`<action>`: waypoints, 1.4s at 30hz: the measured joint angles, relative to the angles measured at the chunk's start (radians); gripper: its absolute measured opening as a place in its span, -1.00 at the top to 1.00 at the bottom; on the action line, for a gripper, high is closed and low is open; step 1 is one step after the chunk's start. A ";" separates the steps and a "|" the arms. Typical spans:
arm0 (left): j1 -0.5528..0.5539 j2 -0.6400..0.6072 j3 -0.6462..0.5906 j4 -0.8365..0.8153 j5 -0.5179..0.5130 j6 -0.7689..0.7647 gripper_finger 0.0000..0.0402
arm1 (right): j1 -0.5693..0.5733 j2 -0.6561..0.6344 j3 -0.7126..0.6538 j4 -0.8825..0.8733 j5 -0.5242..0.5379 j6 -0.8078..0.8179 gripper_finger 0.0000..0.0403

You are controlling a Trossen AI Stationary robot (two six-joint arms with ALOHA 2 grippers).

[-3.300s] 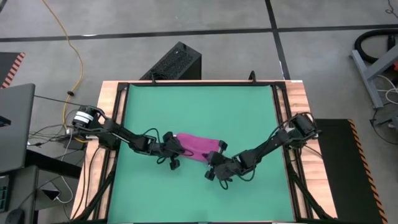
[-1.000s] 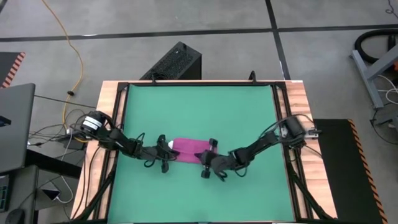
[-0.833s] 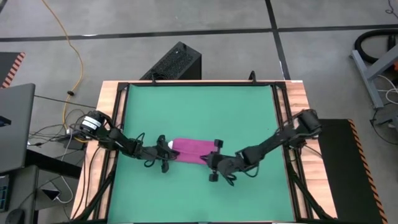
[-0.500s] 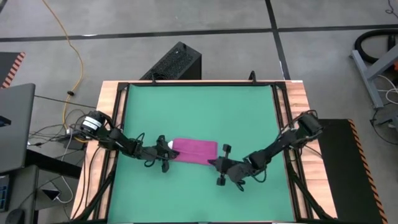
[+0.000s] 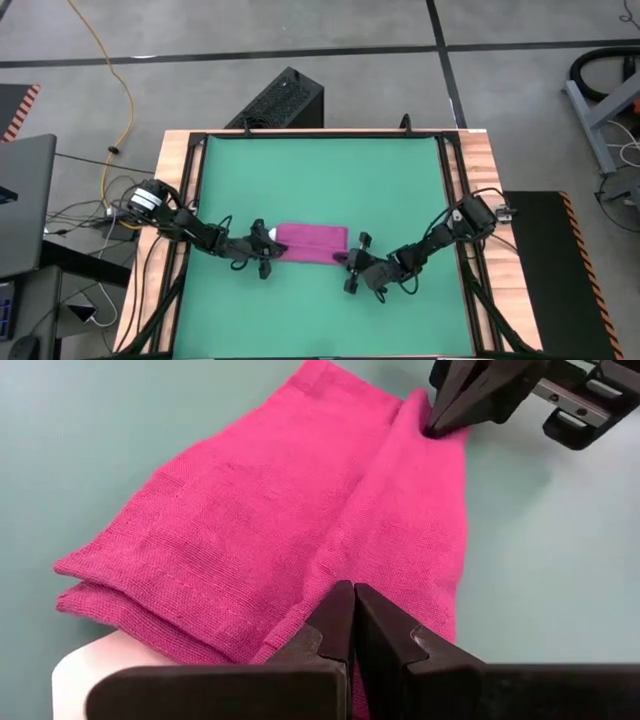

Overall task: Roll towel
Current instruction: Roll the pink towel

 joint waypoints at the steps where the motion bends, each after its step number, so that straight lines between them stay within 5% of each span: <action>1: -0.003 0.000 0.000 -0.001 0.000 -0.001 1.00 | 0.000 -0.002 0.000 0.008 0.008 -0.009 0.90; 9: -0.003 -0.002 0.001 -0.015 0.021 -0.002 1.00 | 0.003 -0.229 -0.004 -0.014 0.017 -0.262 0.65; 13: -0.003 -0.002 0.001 -0.015 0.024 -0.002 1.00 | 0.016 -0.343 -0.003 -0.088 -0.048 -0.295 0.36; 21: -0.003 -0.001 0.001 -0.015 0.022 -0.002 1.00 | 0.036 -0.297 -0.003 -0.168 -0.070 -0.296 -0.34; 42: -0.002 0.000 0.001 -0.014 0.014 -0.010 1.00 | -0.037 -0.037 0.004 -0.174 -0.065 -0.174 -0.37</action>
